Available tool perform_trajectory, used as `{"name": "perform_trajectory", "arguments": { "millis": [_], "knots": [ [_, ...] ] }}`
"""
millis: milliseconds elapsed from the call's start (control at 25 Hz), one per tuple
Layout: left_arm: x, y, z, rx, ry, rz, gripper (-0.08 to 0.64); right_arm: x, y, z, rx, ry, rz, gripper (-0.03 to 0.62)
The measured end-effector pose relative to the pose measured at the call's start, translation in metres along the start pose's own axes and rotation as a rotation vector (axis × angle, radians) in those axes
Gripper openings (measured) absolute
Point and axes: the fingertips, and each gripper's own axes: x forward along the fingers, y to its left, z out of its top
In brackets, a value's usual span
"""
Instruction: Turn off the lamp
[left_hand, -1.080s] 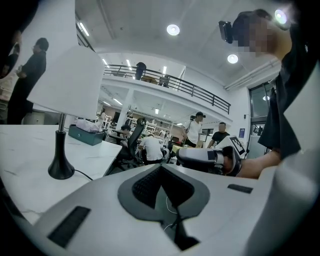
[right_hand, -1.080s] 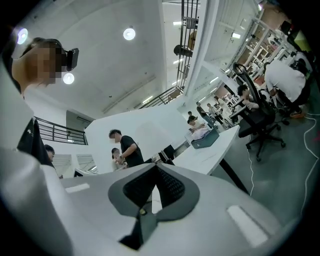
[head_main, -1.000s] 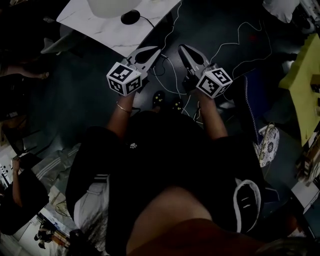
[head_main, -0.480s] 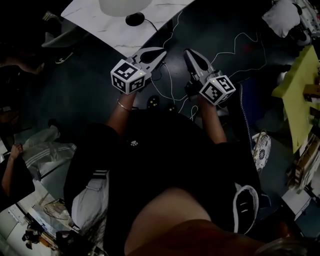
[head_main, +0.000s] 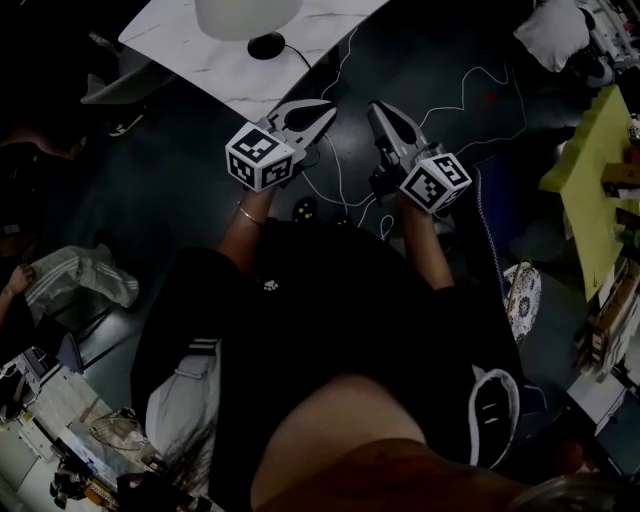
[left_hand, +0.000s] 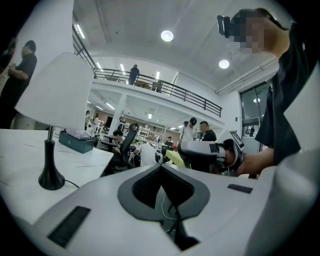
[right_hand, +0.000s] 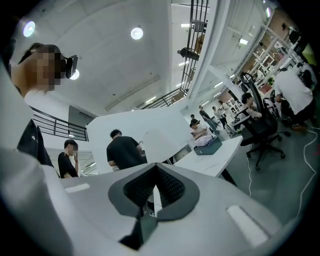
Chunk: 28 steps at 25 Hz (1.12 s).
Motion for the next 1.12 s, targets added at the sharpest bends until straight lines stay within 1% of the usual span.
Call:
{"name": "perform_trajectory", "arguments": {
  "millis": [560, 960, 1120],
  "knots": [
    [0.009, -0.012, 0.006, 0.011, -0.002, -0.047, 0.006, -0.003, 0.005, 0.005, -0.012, -0.009, 0.002, -0.002],
    [0.008, -0.01, 0.01, 0.024, -0.001, -0.039, 0.006, 0.001, 0.007, 0.006, -0.019, -0.005, 0.018, -0.002],
    [0.007, -0.007, 0.011, -0.003, -0.016, -0.025, 0.006, 0.0, 0.006, 0.003, 0.0, -0.007, 0.02, -0.002]
  ]
}}
